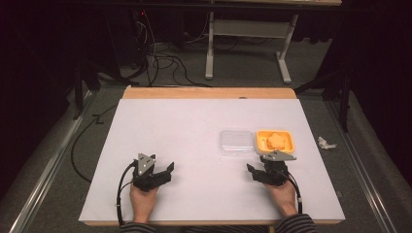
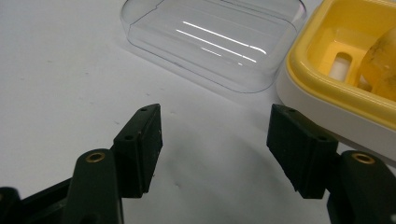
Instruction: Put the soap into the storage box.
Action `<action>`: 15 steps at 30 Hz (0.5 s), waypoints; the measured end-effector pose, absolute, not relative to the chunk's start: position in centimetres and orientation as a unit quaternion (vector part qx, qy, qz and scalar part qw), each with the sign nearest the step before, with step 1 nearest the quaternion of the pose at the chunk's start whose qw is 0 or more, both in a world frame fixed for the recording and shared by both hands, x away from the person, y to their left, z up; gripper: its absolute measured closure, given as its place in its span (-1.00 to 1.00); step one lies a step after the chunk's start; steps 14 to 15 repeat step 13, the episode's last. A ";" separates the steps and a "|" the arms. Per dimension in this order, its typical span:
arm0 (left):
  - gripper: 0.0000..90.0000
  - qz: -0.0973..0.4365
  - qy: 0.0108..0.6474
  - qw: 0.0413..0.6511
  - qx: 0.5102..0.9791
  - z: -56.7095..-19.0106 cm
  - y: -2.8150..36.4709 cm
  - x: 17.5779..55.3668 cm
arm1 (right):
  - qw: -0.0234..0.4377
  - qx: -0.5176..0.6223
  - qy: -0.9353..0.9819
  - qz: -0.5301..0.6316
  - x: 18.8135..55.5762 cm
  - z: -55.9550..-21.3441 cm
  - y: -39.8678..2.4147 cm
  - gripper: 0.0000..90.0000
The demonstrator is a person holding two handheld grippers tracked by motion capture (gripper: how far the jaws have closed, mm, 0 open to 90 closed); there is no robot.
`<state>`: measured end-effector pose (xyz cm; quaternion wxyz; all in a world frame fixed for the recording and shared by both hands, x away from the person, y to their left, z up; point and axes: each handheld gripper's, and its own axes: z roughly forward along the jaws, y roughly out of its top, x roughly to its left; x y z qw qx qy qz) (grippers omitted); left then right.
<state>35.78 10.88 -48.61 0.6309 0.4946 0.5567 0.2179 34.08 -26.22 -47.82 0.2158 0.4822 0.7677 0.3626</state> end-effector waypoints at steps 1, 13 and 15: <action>-0.49 0.218 0.557 0.631 0.494 -48.6 10.9 35.8 | 0.216 0.482 0.768 0.363 34.1 -47.8 -26.2 -0.19; -0.49 0.217 0.557 0.631 0.495 -48.6 10.9 35.8 | 0.220 0.481 0.771 0.354 34.1 -48.0 -26.1 -0.22; -0.49 0.217 0.557 0.631 0.495 -48.6 10.9 35.8 | 0.220 0.481 0.771 0.354 34.1 -48.0 -26.1 -0.22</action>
